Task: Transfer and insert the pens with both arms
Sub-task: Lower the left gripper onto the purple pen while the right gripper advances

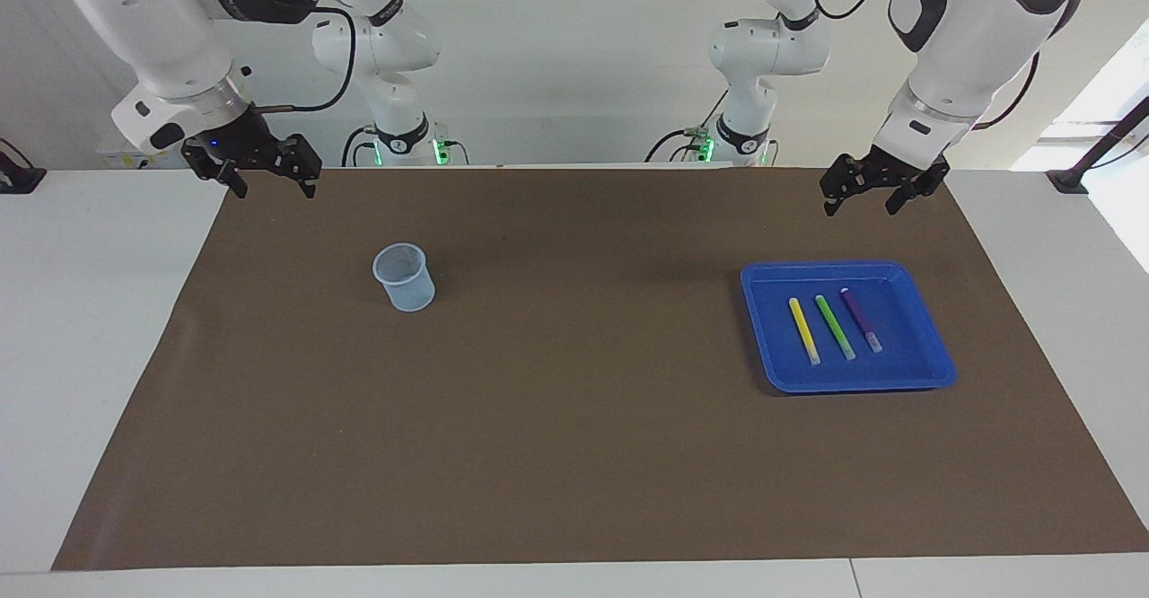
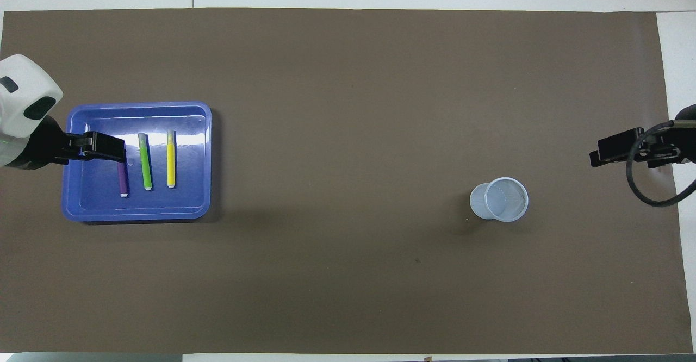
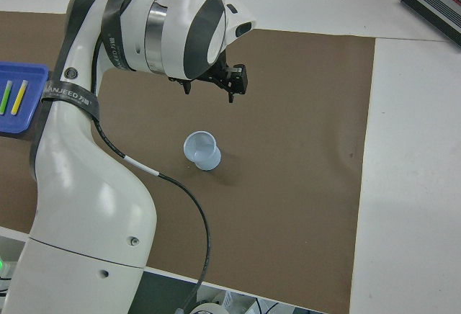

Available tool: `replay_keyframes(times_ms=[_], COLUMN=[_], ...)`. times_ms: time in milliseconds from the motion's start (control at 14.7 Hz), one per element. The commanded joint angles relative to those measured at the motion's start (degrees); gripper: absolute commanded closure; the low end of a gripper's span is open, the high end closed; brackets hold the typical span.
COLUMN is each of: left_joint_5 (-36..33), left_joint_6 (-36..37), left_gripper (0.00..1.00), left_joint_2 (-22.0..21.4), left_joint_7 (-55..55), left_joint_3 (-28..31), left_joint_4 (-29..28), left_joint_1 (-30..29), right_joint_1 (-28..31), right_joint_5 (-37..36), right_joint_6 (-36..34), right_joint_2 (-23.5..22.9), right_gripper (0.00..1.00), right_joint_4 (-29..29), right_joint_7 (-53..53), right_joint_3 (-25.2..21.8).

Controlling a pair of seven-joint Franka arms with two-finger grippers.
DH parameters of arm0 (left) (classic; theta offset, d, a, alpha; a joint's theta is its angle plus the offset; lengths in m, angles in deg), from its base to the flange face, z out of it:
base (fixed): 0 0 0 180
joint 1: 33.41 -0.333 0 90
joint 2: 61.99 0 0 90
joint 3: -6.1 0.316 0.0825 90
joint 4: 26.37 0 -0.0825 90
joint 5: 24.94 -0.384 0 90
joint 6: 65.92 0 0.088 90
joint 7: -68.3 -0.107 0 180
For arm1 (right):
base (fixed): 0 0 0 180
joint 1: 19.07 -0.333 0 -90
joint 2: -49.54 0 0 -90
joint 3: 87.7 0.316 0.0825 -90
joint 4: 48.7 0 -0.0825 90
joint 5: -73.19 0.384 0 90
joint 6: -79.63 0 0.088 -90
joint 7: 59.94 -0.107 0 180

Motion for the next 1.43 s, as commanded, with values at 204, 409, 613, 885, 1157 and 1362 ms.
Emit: replay_keyframes(times_ms=[204, 409, 613, 885, 1157, 1362], left_joint_5=[-1.1, -1.1, -1.1, -1.2, -1.1, -1.1], left_joint_6=[-9.9, -14.6, -19.1, -23.4, -26.5, -29.7], left_gripper=[0.0, 0.0, 0.0, 0.0, 0.0, 0.02], left_joint_2=[-0.4, 2.9, 6.1, 10.3, 13.2, 15.6], left_joint_7=[-6.0, -8.3, -10.8, -10.7, -10.4, -10.3], left_joint_3=[-0.2, -0.1, -0.2, -0.2, -0.1, -0.2], left_joint_4=[-10.5, -12.2, -13.3, -14.0, -14.3, -14.4], left_joint_1=[-6.2, -6.6, -9.7, -11.7, -11.9, -13.1], right_joint_1=[1.7, -0.1, -4.1, -3.4, -3.4, -4.4], right_joint_5=[14.6, 23.6, 31.4, 36.5, 37.7, 37.7], right_joint_6=[0.7, 4.4, 10.1, 7.7, 4.9, 8.0], right_joint_2=[2.0, 2.7, 5.2, 5.9, 6.0, 6.0], right_gripper=[0.0, 0.0, 0.0, 0.0, 0.0, 0.0], right_joint_4=[3.8, 5.9, 11.3, 12.2, 12.0, 12.4], right_joint_7=[-9.0, -19.8, -28.1, -28.2, -28.4, -29.6], right_joint_3=[0.1, 0.4, 0.4, 0.2, 0.2, 0.4])
